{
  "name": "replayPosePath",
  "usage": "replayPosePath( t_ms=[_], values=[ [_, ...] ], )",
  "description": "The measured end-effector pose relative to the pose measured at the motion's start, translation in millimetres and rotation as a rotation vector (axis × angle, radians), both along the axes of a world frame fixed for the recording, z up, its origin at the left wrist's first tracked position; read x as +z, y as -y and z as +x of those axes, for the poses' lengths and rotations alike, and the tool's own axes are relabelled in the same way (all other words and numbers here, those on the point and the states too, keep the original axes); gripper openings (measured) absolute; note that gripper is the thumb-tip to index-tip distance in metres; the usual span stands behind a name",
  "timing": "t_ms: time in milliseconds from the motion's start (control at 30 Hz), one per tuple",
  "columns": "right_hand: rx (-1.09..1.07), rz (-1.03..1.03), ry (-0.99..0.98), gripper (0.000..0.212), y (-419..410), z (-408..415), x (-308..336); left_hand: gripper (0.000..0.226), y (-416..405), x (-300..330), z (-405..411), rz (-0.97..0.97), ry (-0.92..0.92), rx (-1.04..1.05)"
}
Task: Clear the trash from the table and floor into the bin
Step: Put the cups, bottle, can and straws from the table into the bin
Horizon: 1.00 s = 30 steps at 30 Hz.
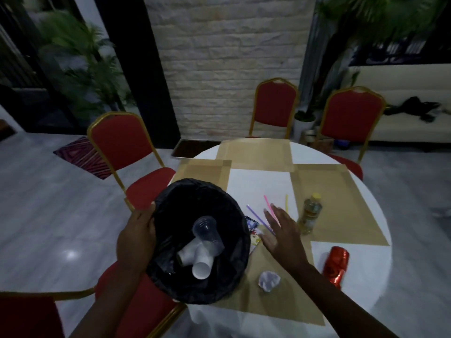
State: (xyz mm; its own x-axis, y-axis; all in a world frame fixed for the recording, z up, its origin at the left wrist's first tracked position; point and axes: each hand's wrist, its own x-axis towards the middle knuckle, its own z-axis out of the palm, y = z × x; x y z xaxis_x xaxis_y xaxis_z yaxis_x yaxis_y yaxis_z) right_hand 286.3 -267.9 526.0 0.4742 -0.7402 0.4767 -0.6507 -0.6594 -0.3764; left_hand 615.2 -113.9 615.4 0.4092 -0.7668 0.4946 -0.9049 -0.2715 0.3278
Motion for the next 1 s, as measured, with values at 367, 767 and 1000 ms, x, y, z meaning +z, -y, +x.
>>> replayPosePath(
  t_ms=[367,767,1000],
  values=[
    [-0.493,0.169,-0.076,0.094,92.1,-71.8,-24.8,0.044,12.4,8.4,-8.3,-0.006,-0.031,-0.014],
    [-0.382,0.189,0.060,0.087,113.0,-61.7,-42.7,0.044,17.4,17.3,-12.8,0.016,-0.216,0.026],
    [-0.482,0.255,0.087,0.093,118.9,-62.6,-47.7,0.044,22.1,15.6,-12.1,0.029,-0.260,0.027]
  ],
)
